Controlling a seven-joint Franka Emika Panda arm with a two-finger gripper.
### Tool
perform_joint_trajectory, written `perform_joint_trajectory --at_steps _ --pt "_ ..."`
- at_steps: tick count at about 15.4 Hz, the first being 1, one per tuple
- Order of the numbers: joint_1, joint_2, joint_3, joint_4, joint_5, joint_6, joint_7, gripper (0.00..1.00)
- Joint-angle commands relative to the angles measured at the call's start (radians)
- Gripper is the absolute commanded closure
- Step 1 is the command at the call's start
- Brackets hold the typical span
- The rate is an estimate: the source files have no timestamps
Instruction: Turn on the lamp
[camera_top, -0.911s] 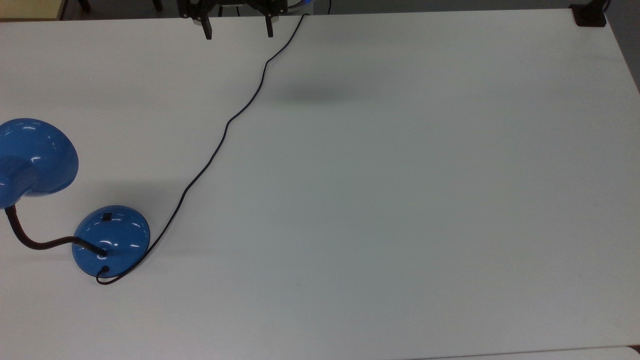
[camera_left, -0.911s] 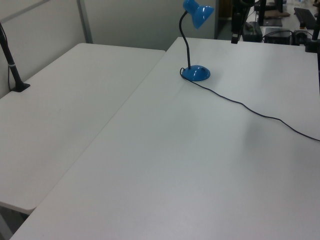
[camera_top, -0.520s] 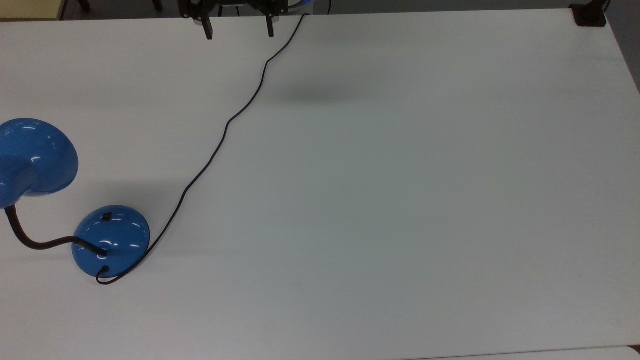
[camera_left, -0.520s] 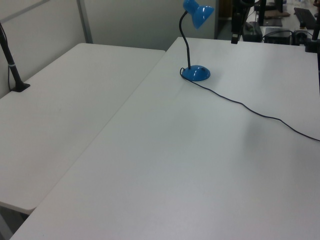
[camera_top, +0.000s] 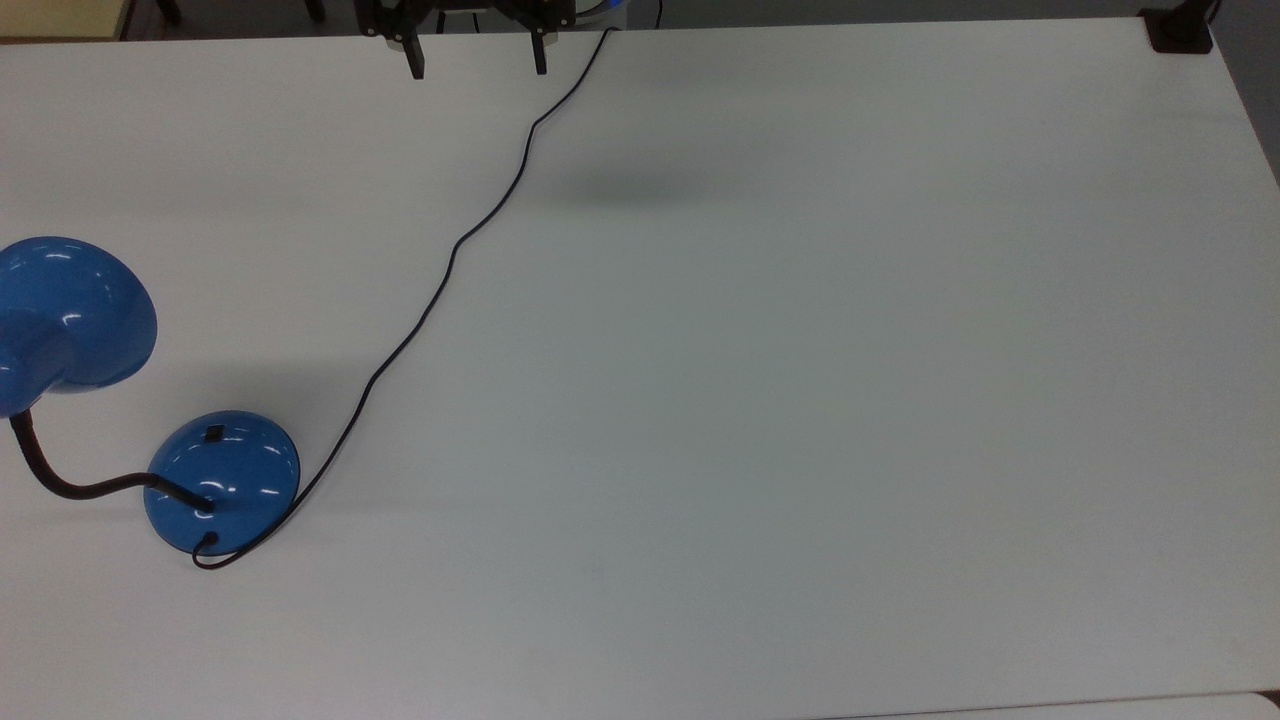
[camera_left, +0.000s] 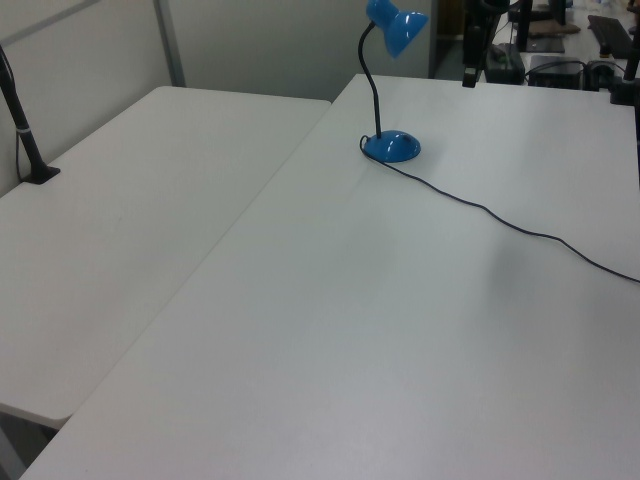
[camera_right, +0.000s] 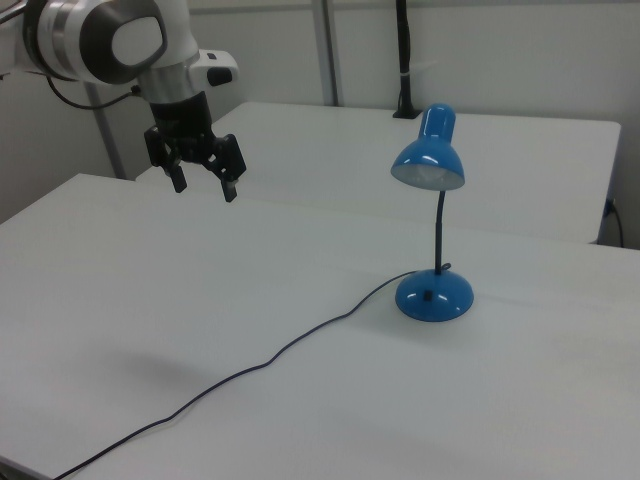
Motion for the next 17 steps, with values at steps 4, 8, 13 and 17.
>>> perform_joint_trajectory --at_steps 4,8,13,17 --pt "-0.089 0.023 -0.007 -0.014 -0.016 0.010 -0.295 0.00" --pt "-0.150 0.069 -0.005 -0.016 -0.134 0.088 -0.295 0.00" --pt "-0.245 0.200 -0.008 -0.036 -0.154 0.288 -0.276 0.24" --pt "-0.281 0.293 -0.008 -0.034 -0.132 0.419 -0.247 0.98"
